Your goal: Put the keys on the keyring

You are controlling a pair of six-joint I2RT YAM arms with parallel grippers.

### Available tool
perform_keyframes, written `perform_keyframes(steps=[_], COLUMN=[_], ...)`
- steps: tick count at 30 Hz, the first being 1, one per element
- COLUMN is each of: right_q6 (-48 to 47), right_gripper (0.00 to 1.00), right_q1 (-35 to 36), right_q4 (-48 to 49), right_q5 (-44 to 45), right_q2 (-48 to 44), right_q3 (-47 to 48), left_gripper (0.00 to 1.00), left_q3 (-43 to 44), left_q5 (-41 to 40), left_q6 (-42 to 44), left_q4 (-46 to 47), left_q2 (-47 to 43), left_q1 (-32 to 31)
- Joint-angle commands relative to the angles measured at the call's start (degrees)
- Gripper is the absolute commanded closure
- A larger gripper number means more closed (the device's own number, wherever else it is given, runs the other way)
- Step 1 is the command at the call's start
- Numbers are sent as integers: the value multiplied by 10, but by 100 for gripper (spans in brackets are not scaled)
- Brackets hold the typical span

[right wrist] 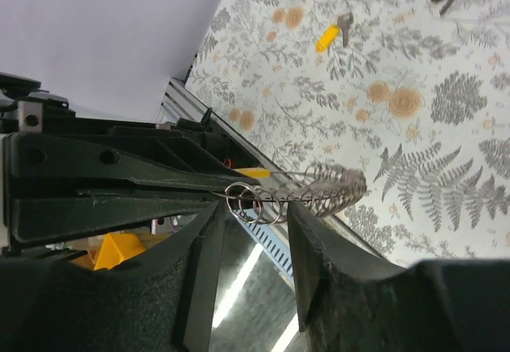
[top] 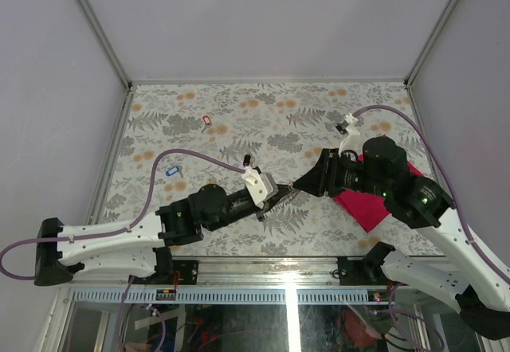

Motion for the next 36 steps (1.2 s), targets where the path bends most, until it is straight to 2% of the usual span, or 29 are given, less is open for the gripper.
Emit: perform_keyframes(steps=[1, 5, 13, 15, 17, 21, 27, 32, 34, 36], right_q6=[-72, -124, -228, -266, -295, -383, -489, -568, -598, -632], right_gripper=[56, 56, 56, 54, 54, 49, 48, 50, 51, 51], right_q1=[0, 0, 0, 0, 0, 0, 0, 0, 0, 0], right_q4=[52, 86, 237, 276, 304, 325, 348, 325, 333, 350], right_q5=[-15, 8, 65, 52, 54, 11, -49, -113, -134, -152], right_q2=[-35, -73, -193, -216, -232, -240, -227, -185, -179, -176], right_q3=[29, 19, -94, -120, -140, -158, -181, -175, -182, -192], left_gripper=[100, 100, 100, 100, 100, 100, 100, 100, 100, 100], left_q3=[-6, -13, -8, -1, 6, 18, 47, 51, 52, 50], left_q5=[61, 86, 85, 108, 172, 204, 173, 143, 170, 229], left_q6=[-22, -71, -187, -192, -172, -168, -143, -134, -134, -141], left_q4=[1, -7, -51, -77, -89, -114, -178, -199, -204, -203], left_q2=[-30, -53, -77, -78, -77, -73, -66, -79, -84, -90], left_q1=[-1, -1, -2, -1, -2, -1, -1, 10, 32, 83])
